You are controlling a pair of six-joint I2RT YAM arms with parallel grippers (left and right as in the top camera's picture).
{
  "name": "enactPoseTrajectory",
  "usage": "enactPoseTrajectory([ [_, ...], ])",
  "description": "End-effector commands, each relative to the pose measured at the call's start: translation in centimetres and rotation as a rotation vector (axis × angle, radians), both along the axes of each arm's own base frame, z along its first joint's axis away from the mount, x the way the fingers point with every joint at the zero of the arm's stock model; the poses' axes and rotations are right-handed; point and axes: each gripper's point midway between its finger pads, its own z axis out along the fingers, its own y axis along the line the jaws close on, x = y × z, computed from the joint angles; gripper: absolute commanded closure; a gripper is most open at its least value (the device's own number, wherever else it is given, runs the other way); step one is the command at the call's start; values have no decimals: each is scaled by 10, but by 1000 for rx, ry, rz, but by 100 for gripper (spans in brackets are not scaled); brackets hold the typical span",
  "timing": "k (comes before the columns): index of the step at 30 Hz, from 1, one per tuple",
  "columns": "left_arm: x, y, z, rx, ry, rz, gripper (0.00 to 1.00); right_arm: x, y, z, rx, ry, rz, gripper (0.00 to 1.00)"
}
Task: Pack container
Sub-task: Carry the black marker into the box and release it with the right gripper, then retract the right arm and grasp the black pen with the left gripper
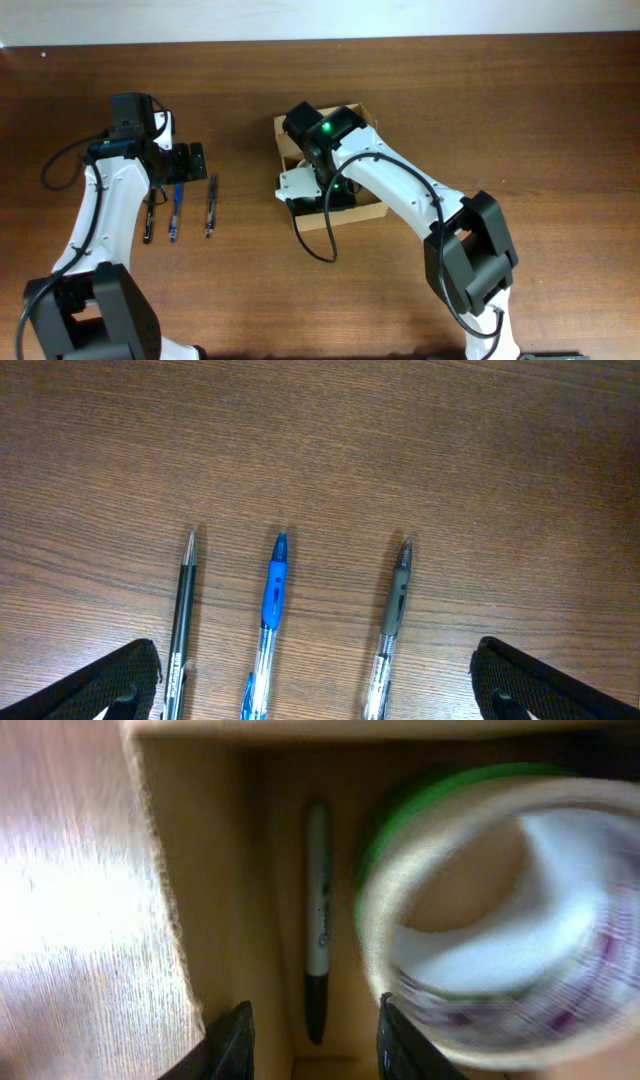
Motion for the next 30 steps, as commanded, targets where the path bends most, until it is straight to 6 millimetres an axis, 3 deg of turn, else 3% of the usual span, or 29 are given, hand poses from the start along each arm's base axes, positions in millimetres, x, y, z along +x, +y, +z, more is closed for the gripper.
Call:
enactPoseTrajectory([
  [1,4,2,3,9,-9,-8,1,25,9,94,154,-217,-138,62],
  [7,5,2,4,9,-12,-8,1,44,-5,201,374,-401,-417,58],
  [10,16,4,8,19,-59,-6,1,67,-44,241,505,-432,-765,57],
  [13,22,2,11,5,-90,-14,1,87,-95,250,544,-432,-1043,55],
  [14,23,-1,11,-12,-92,-22,1,97,-133,246,538,-421,-1219,54],
  [16,23,-3,11,-19,-93,-25,1,104,-188,236,508,-400,-1445,54],
  [20,20,-3,11,-11,-76,-48,1,103,-283,212,464,-329,-1806,51],
  [21,16,-4,14,-6,-55,-68,1,97,-317,199,450,-282,-1935,50],
  [25,8,2,40,31,-4,-79,1,77,-384,154,360,-192,-2147,46],
  [28,6,8,71,87,7,-114,1,65,-411,121,305,-150,-2229,37],
  [29,7,8,79,93,1,-126,1,62,-416,114,294,-140,-2244,30],
  [30,7,9,88,100,-6,-137,1,58,-422,102,274,-119,-2267,1],
])
